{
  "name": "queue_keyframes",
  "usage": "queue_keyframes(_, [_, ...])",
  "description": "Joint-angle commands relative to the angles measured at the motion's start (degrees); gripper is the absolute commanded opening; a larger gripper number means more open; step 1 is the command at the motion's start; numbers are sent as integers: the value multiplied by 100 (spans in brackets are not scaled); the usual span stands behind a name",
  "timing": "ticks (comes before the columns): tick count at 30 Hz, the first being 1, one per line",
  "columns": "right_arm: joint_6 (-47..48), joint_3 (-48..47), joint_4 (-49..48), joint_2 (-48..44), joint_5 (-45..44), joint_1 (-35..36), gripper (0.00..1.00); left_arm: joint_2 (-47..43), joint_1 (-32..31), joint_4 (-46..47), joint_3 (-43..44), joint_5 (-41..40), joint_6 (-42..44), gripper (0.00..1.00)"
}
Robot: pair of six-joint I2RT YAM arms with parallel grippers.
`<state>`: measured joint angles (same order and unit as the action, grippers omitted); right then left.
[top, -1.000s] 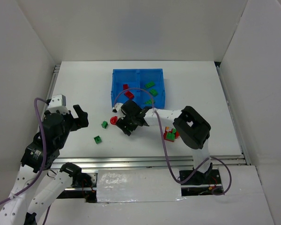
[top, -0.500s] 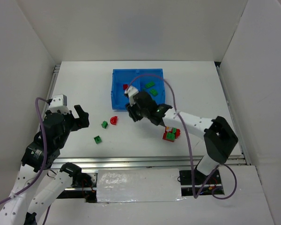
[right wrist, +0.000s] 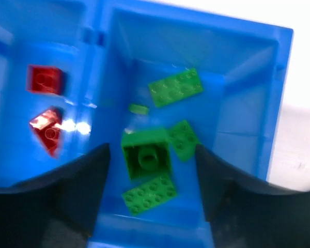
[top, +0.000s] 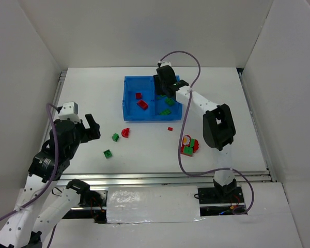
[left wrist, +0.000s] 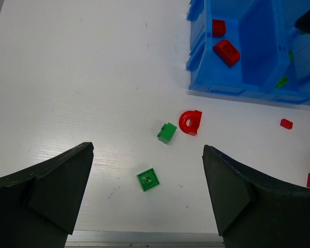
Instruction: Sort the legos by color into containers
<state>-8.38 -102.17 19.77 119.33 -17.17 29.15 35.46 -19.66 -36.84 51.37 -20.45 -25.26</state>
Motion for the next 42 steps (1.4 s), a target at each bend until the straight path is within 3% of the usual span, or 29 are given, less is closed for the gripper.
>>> queue_keyframes(1, [-111,-436,352,-58,-129,-85,80,75,76,274,13,155,179,99])
queue_keyframes(3, [-137,-304,291,-181,-50,-76,98,110,137,283,13,173,179,99])
queue_keyframes(4, [-172,-243,273,-365,-24,-93,100,127,164,283,13,216,188,100])
queue_keyframes(9, [-558,397,438,-1138,-207,-76,100,171,296,309,13,331,205,99])
queue_keyframes(11, [-970,871,642,-1849,-357,-84,100,145,305,291,13,305,196,99])
queue_keyframes(14, [-1979,2844,563,-3071,-331,-67,100,84,314,291,-5,330,188,99])
queue_keyframes(19, [-2729,4826,623,-4496,-305,12,99,119,331,335,-5,533,214,100])
queue_keyframes(25, [-2924,5725,642,-5437,-42,433,95,136,349,353,-13,726,241,100])
queue_keyframes(27, [-2469,6015,21,-5630,614,793,95,128,349,344,-13,692,232,100])
queue_keyframes(28, [-2040,6155,-617,-5675,1384,1229,94,119,349,327,4,630,214,100])
queue_keyframes(31, [-1799,6139,-1491,-5334,1482,1944,96,189,358,82,74,-176,-119,99])
queue_keyframes(34, [-2000,4801,-1206,-4009,710,2551,95,320,410,-498,346,-1377,-742,100])
queue_keyframes(37, [-2474,3395,-739,-2210,207,3087,94,225,673,-850,426,-2074,-1218,99])
queue_keyframes(42, [-2405,1239,-53,-509,293,3597,95,-214,1113,-738,321,-2139,-1316,100])
